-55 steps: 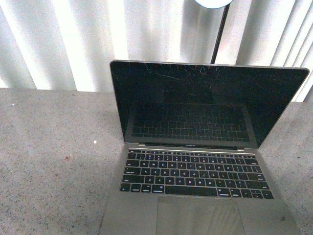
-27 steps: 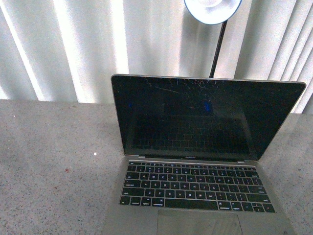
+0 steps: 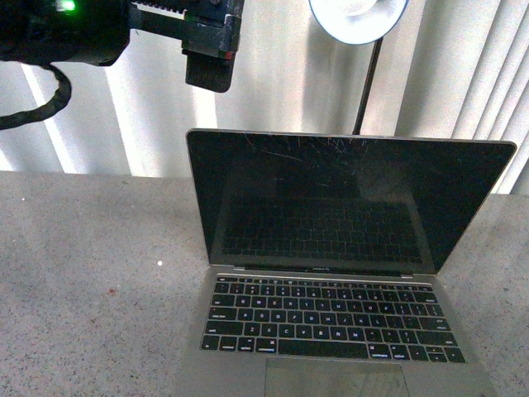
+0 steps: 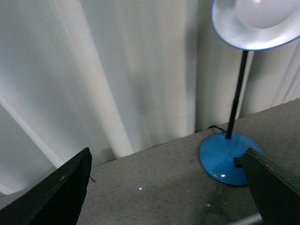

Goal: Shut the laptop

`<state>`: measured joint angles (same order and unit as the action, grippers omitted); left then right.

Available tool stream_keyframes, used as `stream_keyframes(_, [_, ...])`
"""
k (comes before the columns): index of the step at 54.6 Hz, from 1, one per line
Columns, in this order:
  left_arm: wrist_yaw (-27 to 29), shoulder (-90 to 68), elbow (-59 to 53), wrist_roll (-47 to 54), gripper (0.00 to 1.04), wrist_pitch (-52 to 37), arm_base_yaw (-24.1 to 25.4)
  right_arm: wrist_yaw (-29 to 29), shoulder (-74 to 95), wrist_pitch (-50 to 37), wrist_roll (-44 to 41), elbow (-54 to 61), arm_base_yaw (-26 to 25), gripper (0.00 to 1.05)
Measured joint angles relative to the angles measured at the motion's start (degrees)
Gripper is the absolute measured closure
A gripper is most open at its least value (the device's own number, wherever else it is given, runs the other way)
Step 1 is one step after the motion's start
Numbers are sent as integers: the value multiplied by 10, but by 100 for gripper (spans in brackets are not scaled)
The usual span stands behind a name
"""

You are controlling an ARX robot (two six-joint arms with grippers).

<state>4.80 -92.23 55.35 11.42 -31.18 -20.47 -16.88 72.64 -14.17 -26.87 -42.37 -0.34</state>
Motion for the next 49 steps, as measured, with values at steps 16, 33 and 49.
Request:
stream_keyframes(16, [16,-82,139,39,7,132,-7,-50,91,35,-40,-81,21,53])
stream_keyframes(33, [-22,-108,168,102,73,244,-40,-109,141,161,-134,-160,40,102])
stream_keyframes(49, [-21,-123,182,121,101,265,-48,-107,194,189,-195,-186,44,102])
